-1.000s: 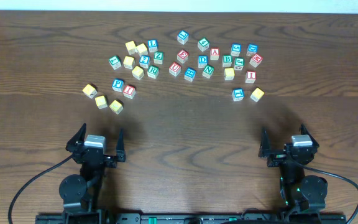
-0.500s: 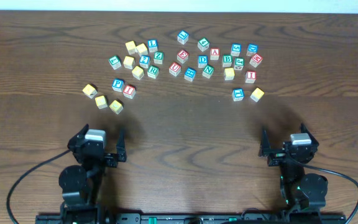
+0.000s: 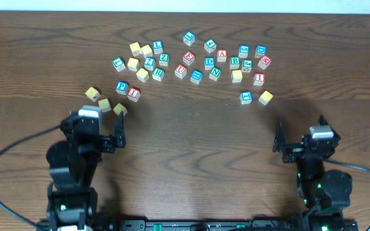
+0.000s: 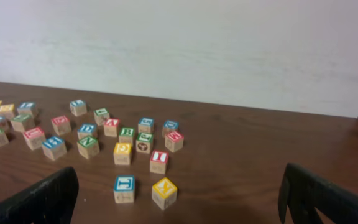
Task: Spell out AI2
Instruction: 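Raise both arms and move the right gripper over the red A block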
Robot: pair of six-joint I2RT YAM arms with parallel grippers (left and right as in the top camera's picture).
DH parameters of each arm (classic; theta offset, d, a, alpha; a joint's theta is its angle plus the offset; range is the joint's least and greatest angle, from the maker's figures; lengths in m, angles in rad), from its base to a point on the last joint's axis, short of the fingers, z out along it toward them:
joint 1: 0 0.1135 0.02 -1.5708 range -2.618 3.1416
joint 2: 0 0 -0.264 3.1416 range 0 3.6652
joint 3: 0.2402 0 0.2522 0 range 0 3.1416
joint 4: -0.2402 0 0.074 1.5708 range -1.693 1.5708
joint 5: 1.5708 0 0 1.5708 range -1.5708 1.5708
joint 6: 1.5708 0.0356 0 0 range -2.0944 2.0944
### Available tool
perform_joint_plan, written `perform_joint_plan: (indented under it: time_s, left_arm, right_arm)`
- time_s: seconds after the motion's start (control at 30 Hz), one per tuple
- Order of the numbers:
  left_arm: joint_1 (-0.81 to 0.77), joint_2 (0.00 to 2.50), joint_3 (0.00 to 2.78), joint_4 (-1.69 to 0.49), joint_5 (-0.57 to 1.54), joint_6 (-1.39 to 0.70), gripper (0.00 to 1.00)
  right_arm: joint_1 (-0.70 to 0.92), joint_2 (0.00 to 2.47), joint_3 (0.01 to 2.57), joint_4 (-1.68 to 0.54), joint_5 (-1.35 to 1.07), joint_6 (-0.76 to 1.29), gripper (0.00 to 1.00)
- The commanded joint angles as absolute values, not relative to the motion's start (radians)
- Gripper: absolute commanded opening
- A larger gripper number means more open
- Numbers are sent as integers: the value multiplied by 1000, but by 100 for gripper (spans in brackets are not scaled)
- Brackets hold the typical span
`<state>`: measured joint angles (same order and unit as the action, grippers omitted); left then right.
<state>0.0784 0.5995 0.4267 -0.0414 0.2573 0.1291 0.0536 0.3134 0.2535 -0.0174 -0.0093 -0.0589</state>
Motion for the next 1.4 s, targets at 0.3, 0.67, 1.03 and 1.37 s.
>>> perform_joint_plan:
  time_s: [0.3,0.67,1.03,1.37]
  left_arm:
    - [82,897,849,-320,330,117,98]
    - [82,1219,1370,-765,352,118,98]
    - [82,1631,1812,-984,368,119,98]
    - [82,1759,1863,-968,366,122,98]
  right_arm:
    - [40,777,705,-236,-158,-32,99]
    - [40,1230,1289,-601,-289,14,99]
    - [85,1800,2034,-962,-374,10,99]
    - [178,2211,2422,-1034,-373,-1,99]
